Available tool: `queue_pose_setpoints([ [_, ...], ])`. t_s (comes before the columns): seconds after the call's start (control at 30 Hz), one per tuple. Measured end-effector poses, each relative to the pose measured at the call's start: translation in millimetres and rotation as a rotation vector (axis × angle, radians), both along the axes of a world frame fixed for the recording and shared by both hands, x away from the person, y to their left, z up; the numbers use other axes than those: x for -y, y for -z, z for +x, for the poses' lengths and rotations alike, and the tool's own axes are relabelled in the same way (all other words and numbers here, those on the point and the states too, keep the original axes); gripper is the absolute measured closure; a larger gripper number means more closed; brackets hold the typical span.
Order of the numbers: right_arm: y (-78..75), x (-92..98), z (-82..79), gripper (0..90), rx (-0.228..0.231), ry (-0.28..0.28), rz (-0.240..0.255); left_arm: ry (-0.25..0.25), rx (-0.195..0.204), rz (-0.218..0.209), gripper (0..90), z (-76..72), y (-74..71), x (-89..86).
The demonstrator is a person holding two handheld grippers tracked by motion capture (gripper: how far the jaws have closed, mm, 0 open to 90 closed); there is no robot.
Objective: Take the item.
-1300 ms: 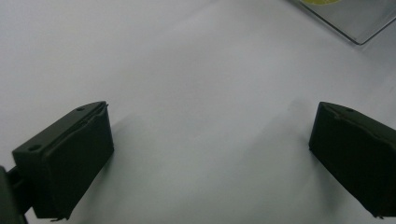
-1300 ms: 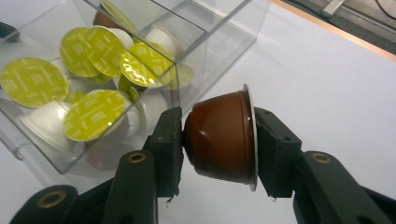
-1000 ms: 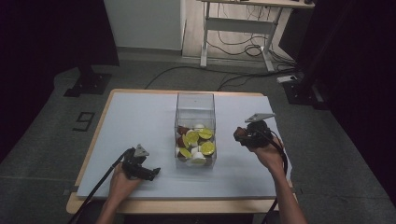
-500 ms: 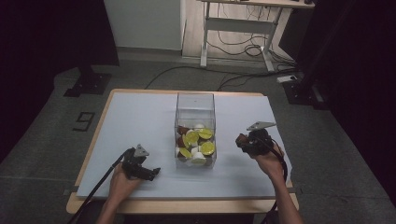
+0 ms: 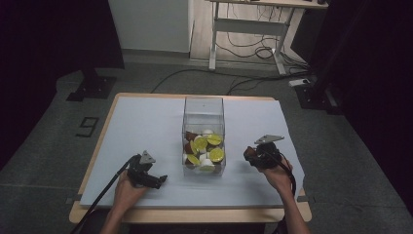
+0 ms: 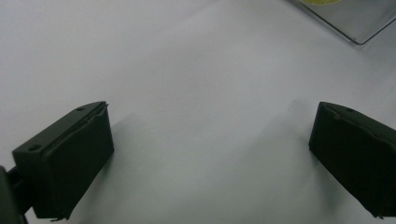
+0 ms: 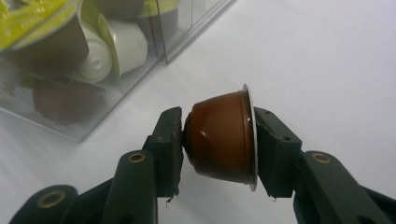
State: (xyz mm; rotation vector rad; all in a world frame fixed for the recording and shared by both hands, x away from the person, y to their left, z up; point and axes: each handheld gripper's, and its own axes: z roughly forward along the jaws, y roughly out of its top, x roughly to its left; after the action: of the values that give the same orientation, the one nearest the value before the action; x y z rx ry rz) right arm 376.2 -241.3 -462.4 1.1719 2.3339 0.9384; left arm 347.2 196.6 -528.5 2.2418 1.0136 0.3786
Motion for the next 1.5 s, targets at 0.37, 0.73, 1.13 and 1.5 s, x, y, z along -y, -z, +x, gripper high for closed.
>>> queue_pose_setpoints([
  [0.37, 16.1, -0.5, 0.1, 56.0, -0.028, 0.001, -0.018, 0.001, 0.0, -0.001, 0.0, 0.0, 0.0, -0.1],
  [0.73, 29.8, -0.7, 1.5, 55.6, -0.055, 0.007, -0.057, 0.0, 0.0, -0.001, 0.0, 0.0, 0.0, 0.0],
  [1.13, 36.5, -5.6, 3.9, 53.9, -0.06, -0.001, -0.089, 0.001, 0.0, -0.001, 0.0, 0.0, 0.0, -0.1],
  [1.5, 32.3, -4.9, 2.6, 43.0, -0.051, -0.003, -0.063, 0.001, -0.001, -0.001, 0.0, 0.1, 0.0, -0.1],
])
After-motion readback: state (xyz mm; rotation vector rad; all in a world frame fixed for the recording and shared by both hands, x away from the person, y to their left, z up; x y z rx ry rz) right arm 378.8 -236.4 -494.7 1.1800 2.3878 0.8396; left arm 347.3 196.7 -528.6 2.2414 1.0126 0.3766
